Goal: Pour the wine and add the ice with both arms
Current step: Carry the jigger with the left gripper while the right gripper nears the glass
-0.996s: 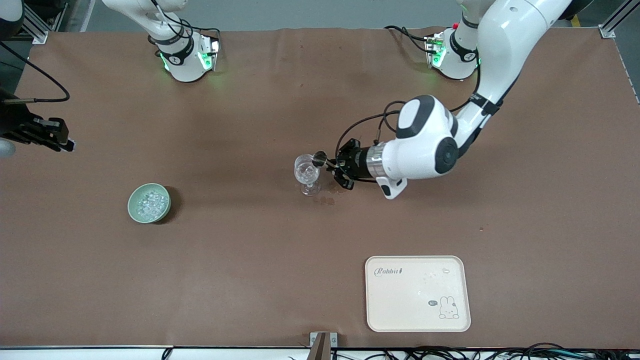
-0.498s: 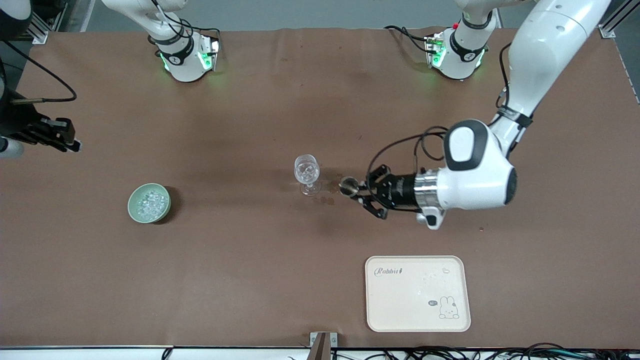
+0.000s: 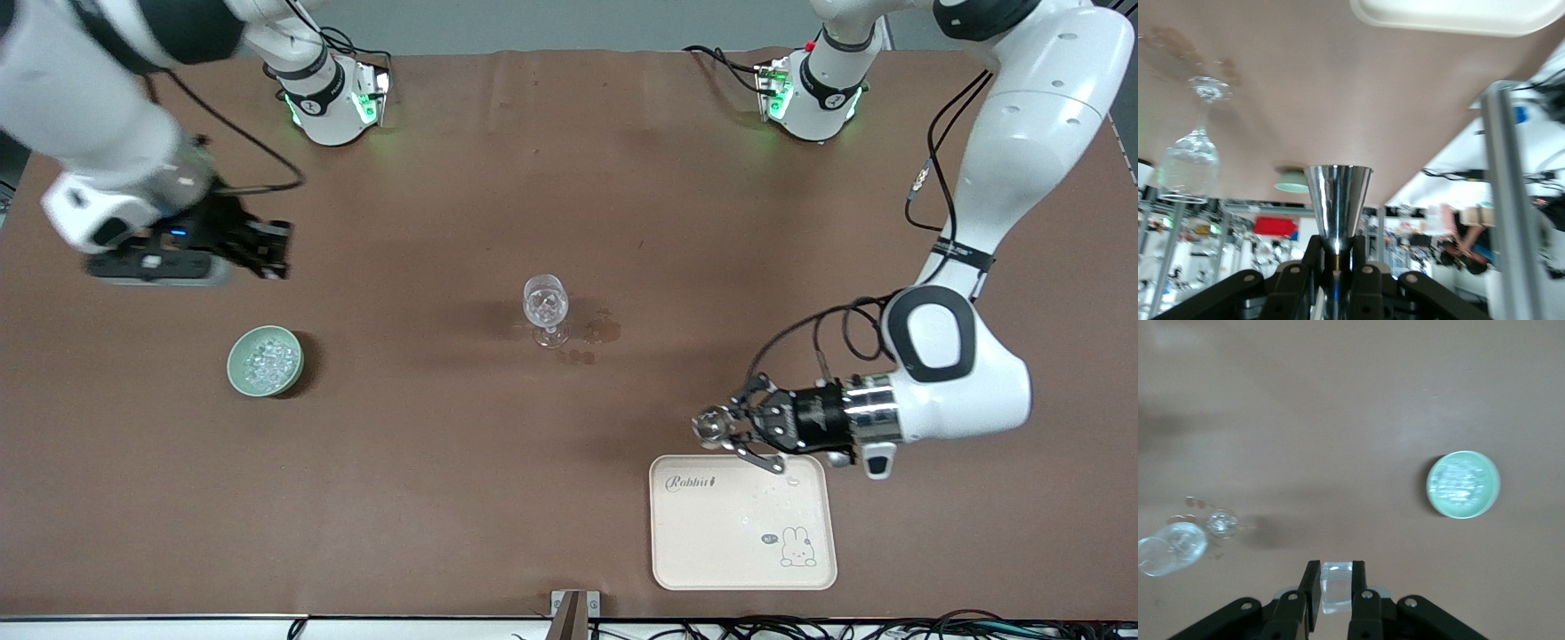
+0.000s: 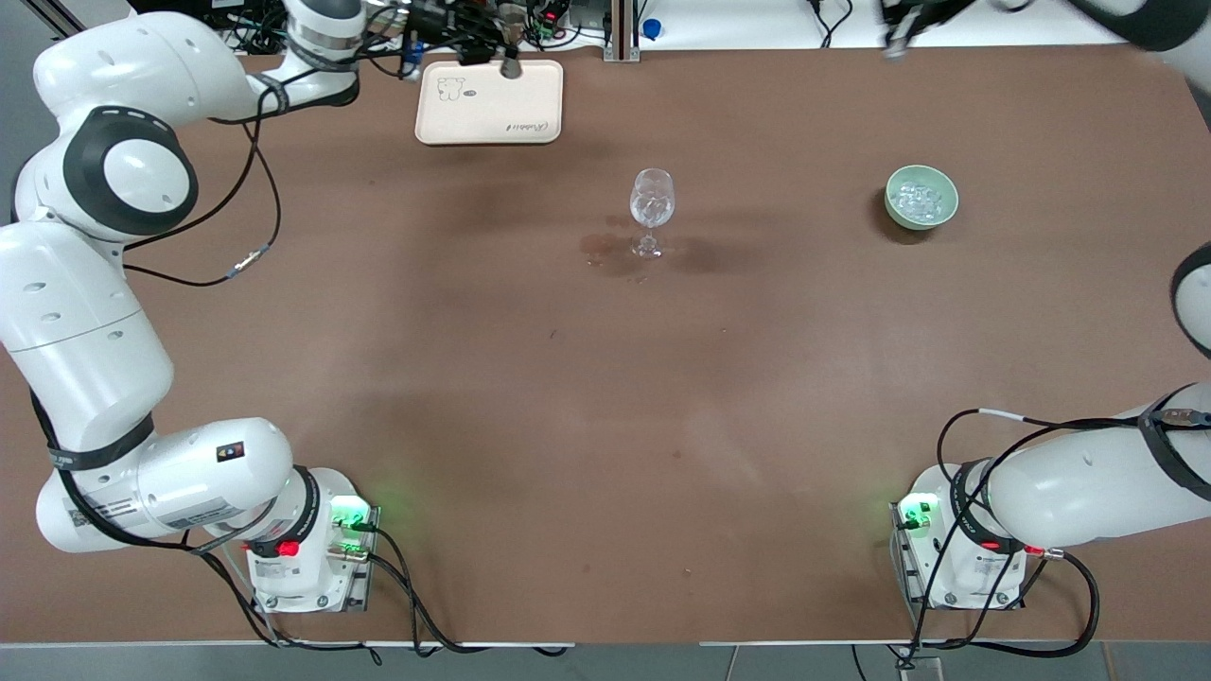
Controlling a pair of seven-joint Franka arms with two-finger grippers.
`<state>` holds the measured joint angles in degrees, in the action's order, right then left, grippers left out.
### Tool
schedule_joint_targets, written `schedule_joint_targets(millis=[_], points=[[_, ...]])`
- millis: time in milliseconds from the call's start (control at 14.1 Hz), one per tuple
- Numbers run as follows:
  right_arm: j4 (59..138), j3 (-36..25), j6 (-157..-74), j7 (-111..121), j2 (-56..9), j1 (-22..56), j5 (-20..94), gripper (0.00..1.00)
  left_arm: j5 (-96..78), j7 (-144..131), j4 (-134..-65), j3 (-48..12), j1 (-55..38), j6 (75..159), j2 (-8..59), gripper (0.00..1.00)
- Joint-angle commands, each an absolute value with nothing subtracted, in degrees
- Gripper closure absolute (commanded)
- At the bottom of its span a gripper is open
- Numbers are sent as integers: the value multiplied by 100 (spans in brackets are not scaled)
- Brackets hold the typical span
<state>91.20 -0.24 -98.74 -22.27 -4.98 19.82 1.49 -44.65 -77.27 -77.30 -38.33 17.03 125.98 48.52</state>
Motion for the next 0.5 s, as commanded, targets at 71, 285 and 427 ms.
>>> schedule_joint_targets(millis=[71, 285, 427], points=[[8860, -97, -10142, -3363, -1158, 3012, 114, 97, -4693, -7427, -7156, -3622, 1898, 12533, 5482, 99], [8361, -97, -10301, -4094, -1782, 3566, 115, 97, -4754, -7138, -6865, -3612, 2082, 12594, 6001, 99], [7816, -114, -10275, -4314, -2266, 3919, -69, 97, -5105, -6769, -6855, -3586, 2118, 12735, 6248, 99]])
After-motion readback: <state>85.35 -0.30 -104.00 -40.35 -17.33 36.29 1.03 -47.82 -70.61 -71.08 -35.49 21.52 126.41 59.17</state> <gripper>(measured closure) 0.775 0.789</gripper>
